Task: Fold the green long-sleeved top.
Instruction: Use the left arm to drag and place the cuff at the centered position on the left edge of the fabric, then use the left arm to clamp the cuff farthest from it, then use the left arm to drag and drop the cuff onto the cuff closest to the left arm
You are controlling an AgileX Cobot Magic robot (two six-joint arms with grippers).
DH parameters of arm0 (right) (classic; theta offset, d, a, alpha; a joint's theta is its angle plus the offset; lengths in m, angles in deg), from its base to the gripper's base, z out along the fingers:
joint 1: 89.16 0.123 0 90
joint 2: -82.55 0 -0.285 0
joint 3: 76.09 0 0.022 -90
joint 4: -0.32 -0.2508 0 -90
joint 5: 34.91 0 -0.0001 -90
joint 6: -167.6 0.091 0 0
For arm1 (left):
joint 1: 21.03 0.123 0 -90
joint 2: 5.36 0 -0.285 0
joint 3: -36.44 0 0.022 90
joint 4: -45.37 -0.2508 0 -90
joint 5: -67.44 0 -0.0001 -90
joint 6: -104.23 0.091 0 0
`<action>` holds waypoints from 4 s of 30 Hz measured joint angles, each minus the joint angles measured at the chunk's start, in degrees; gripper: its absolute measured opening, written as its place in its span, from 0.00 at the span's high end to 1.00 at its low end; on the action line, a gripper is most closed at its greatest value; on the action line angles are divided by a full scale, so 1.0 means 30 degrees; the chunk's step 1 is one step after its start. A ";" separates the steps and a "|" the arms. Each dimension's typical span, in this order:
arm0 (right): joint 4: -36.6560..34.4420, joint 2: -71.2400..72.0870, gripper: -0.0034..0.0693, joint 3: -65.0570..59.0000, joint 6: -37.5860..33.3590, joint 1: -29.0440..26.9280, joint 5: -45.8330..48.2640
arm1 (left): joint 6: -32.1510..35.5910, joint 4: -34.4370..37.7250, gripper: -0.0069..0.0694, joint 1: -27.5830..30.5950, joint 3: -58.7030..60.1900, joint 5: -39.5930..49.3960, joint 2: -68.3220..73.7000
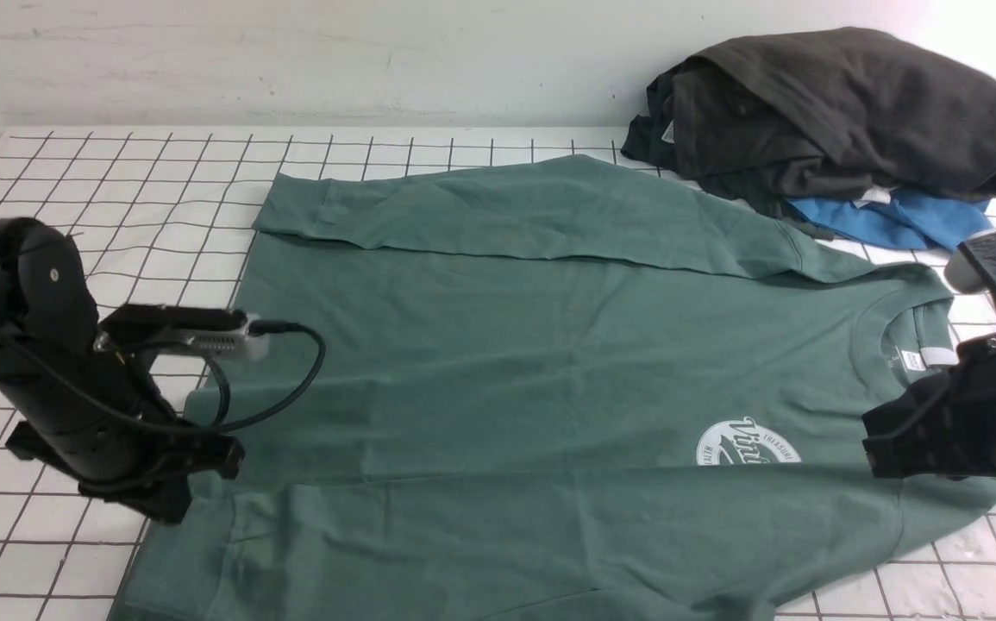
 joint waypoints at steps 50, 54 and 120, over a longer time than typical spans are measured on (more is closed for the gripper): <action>-0.2323 -0.6576 0.97 0.0006 -0.1563 0.7241 -0.1213 | -0.1708 -0.1041 0.22 0.1309 -2.5734 -0.1277 1.7675; -0.2424 -0.6593 0.97 0.0006 -0.1563 0.7241 -0.1213 | -0.1652 -0.0483 0.41 0.1351 -2.6037 -0.2476 1.8568; 0.6555 -2.0811 0.51 2.0607 0.5848 -0.1271 0.2698 | -0.2335 -0.3304 0.87 -0.2016 -1.2918 0.2117 0.6122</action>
